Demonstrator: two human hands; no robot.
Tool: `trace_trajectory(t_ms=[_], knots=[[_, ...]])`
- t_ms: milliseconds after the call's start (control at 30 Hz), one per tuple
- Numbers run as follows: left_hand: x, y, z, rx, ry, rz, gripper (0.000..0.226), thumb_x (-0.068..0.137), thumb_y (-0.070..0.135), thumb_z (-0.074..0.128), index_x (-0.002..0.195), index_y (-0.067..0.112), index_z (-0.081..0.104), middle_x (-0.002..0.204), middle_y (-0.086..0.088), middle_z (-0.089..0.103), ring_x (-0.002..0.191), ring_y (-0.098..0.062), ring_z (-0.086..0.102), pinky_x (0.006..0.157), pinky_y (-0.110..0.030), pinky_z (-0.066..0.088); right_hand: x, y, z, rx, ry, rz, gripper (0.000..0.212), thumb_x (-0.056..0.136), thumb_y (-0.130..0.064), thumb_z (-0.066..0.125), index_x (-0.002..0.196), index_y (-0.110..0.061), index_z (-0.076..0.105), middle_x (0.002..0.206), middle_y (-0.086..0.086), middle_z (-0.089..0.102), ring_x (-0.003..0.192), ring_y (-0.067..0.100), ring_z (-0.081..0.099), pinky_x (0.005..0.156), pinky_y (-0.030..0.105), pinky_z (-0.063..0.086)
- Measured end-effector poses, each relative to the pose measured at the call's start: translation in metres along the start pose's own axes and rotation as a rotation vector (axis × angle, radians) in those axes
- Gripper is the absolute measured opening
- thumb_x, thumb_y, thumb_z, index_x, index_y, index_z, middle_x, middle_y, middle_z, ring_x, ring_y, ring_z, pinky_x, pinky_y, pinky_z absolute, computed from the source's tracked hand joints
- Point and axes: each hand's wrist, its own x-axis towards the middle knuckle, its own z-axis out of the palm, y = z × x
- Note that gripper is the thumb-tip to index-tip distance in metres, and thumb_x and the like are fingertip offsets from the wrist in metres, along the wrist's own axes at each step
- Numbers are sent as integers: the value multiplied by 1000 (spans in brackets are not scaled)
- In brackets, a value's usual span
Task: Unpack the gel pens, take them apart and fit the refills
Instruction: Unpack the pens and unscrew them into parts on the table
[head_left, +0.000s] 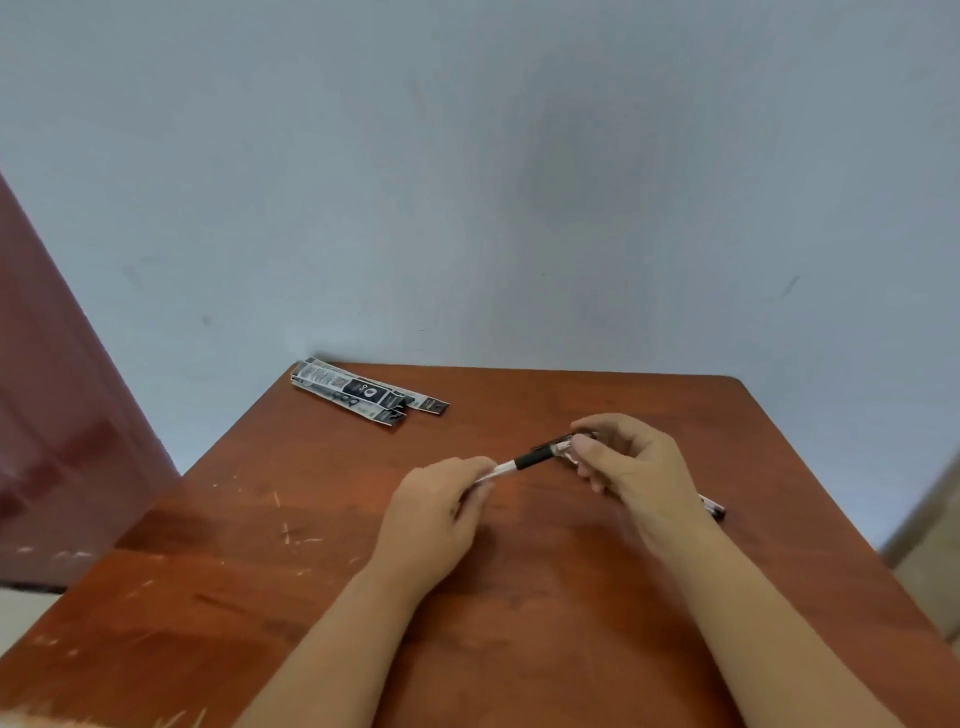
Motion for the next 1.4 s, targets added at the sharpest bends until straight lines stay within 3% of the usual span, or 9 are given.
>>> trace_trajectory(t_ms=[133, 233, 333, 433, 700, 833, 967, 1200, 1400], knots=[[-2, 2, 0, 250, -23, -49, 24, 76, 28, 42, 78, 27, 65, 62, 13, 60, 58, -8, 58, 65, -23, 18, -5, 5, 3, -272, -99, -33, 25, 78, -2, 62, 67, -24, 63, 58, -2, 59, 45, 3, 51, 48, 13, 45], [-8, 5, 5, 245, -118, 33, 27, 74, 29, 39, 83, 26, 64, 67, 10, 64, 60, -10, 62, 70, -25, 32, -10, 12, 9, -458, -216, -53, 27, 80, -4, 60, 68, -28, 60, 58, -6, 60, 43, -1, 52, 53, 12, 46], [-9, 7, 3, 138, -212, 60, 31, 78, 32, 40, 89, 18, 65, 71, 2, 64, 63, -19, 63, 54, -31, 49, -11, 15, 11, -534, -285, -72, 22, 83, -2, 56, 79, -24, 60, 60, -11, 61, 45, -5, 54, 53, 6, 45], [-8, 9, 1, 240, -218, 29, 29, 78, 39, 40, 79, 25, 65, 61, 7, 60, 55, -12, 60, 47, -24, 39, -13, 17, 11, -610, -321, -120, 19, 84, -5, 54, 92, -19, 64, 63, -15, 60, 51, -9, 54, 58, 5, 43], [-8, 8, 0, 224, -219, 60, 42, 79, 40, 29, 84, 15, 63, 73, -2, 63, 65, -22, 62, 50, -27, 45, -14, 19, 14, -704, -262, -279, 21, 81, -6, 60, 100, -11, 68, 89, -2, 61, 73, -2, 51, 69, 0, 38], [-8, 3, 2, 238, -245, 53, 55, 81, 47, 19, 115, 25, 56, 99, -2, 65, 95, -21, 59, 71, -31, 44, -16, 19, 13, -719, -279, -289, 20, 80, -6, 62, 99, -10, 69, 89, 0, 64, 73, -8, 48, 70, -2, 36], [-8, 4, -2, 236, -175, 96, 43, 82, 47, 30, 101, 28, 64, 77, 1, 69, 72, -19, 65, 54, -29, 47, -16, 19, 13, -701, -263, -272, 19, 78, -5, 63, 95, -10, 70, 82, -5, 60, 70, -7, 52, 69, 0, 38], [-4, 4, -12, 179, -117, -120, 31, 94, 32, 38, 119, 18, 48, 104, 0, 58, 91, -14, 51, 74, -23, 36, -19, 14, 14, -666, -15, -277, 16, 77, -4, 64, 91, -10, 70, 73, -19, 55, 67, 1, 52, 62, 0, 39], [5, -24, -35, 334, -88, -190, 28, 95, 19, 33, 118, 16, 49, 101, -3, 54, 91, -19, 49, 72, -26, 36, 5, 6, 38, -950, -35, -282, 16, 81, -17, 60, 94, -13, 67, 91, 0, 65, 80, 10, 53, 80, 20, 40]])
